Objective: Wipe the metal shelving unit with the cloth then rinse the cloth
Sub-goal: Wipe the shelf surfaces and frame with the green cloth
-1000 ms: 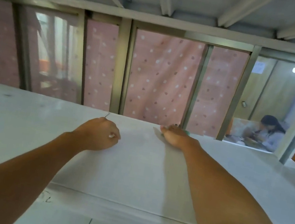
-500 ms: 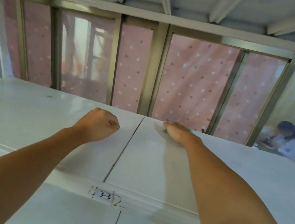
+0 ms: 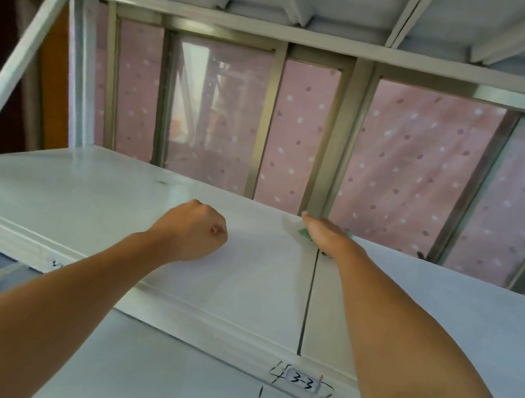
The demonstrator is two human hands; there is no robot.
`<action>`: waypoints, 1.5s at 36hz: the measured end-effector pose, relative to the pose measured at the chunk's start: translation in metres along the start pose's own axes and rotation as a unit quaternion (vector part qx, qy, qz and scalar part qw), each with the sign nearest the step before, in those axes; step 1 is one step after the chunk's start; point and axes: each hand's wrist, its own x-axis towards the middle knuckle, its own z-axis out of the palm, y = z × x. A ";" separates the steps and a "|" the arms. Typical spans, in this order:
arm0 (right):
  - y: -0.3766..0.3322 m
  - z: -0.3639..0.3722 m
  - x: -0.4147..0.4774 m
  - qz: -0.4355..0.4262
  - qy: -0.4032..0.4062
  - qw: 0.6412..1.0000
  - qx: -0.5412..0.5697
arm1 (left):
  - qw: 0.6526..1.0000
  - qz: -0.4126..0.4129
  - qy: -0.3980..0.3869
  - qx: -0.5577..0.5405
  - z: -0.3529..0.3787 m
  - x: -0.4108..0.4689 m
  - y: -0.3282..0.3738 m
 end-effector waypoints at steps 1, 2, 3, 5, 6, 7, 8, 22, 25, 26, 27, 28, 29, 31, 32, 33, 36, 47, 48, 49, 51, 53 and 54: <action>-0.002 0.002 0.001 -0.001 0.002 1.000 0.000 | 1.000 0.002 0.000 -0.001 -0.001 -0.001 -0.004; -0.004 0.004 0.001 -0.003 0.004 1.000 -0.002 | 1.000 0.004 0.001 -0.005 -0.002 -0.002 -0.008; -0.006 0.006 0.001 -0.004 0.007 1.000 -0.005 | 1.000 0.004 0.003 -0.011 -0.003 -0.002 -0.012; -0.009 0.009 0.001 -0.009 0.009 1.000 -0.021 | 1.000 0.006 0.008 -0.019 -0.006 -0.001 -0.020; -0.011 0.010 0.000 -0.014 0.009 0.999 -0.033 | 1.000 0.007 0.008 -0.018 -0.008 0.000 -0.024; -0.013 0.012 0.000 -0.021 0.009 0.999 -0.045 | 1.000 0.008 0.010 -0.019 -0.009 0.002 -0.026; -0.016 0.013 -0.002 -0.029 0.008 0.998 -0.057 | 1.000 0.008 0.013 -0.020 -0.011 0.003 -0.028; -0.052 0.039 0.000 -0.085 -0.052 0.972 -0.211 | 0.999 0.029 -0.023 -0.003 -0.011 0.029 -0.043; -0.074 0.058 0.007 -0.099 -0.057 0.976 -0.185 | 0.999 0.033 -0.023 0.000 -0.010 0.037 -0.043; -0.080 0.062 0.009 -0.102 -0.055 0.977 -0.180 | 0.999 0.036 -0.020 -0.002 -0.010 0.039 -0.043; -0.086 0.066 0.012 -0.105 -0.055 0.977 -0.177 | 0.999 0.038 -0.017 -0.004 -0.009 0.041 -0.044; -0.092 0.069 0.014 -0.107 -0.058 0.977 -0.174 | 0.999 0.040 -0.015 -0.006 -0.009 0.043 -0.046; -0.097 0.073 0.016 -0.107 -0.061 0.977 -0.172 | 0.999 0.039 -0.015 -0.005 -0.009 0.045 -0.048; -0.106 0.080 0.019 -0.106 -0.062 0.977 -0.173 | 0.999 0.031 -0.017 -0.008 -0.008 0.048 -0.057; -0.110 0.084 0.020 -0.106 -0.062 0.977 -0.175 | 0.999 0.026 -0.019 -0.009 -0.008 0.048 -0.061; -0.114 0.087 0.021 -0.107 -0.062 0.977 -0.176 | 0.999 0.024 -0.021 -0.010 -0.009 0.048 -0.065; -0.125 0.095 0.024 -0.115 -0.065 0.974 -0.182 | 0.999 0.024 -0.027 -0.012 -0.010 0.048 -0.077; -0.188 0.139 0.029 -0.118 -0.064 0.974 -0.180 | 1.000 0.006 -0.006 0.016 -0.046 0.035 -0.164; -0.194 0.144 0.029 -0.118 -0.061 0.975 -0.179 | 1.000 0.003 -0.004 0.019 -0.050 0.030 -0.175; -0.201 0.148 0.029 -0.116 -0.058 0.976 -0.177 | 1.000 -0.001 -0.005 0.025 -0.054 0.026 -0.186; -0.216 0.159 0.028 -0.113 -0.060 0.977 -0.170 | 0.999 -0.014 -0.015 0.031 -0.060 0.016 -0.211; -0.231 0.170 0.029 -0.113 -0.063 0.979 -0.160 | 0.999 -0.027 -0.022 0.030 -0.068 0.005 -0.237; -0.239 0.176 0.029 -0.113 -0.061 0.979 -0.158 | 0.999 -0.032 -0.023 0.030 -0.073 0.001 -0.250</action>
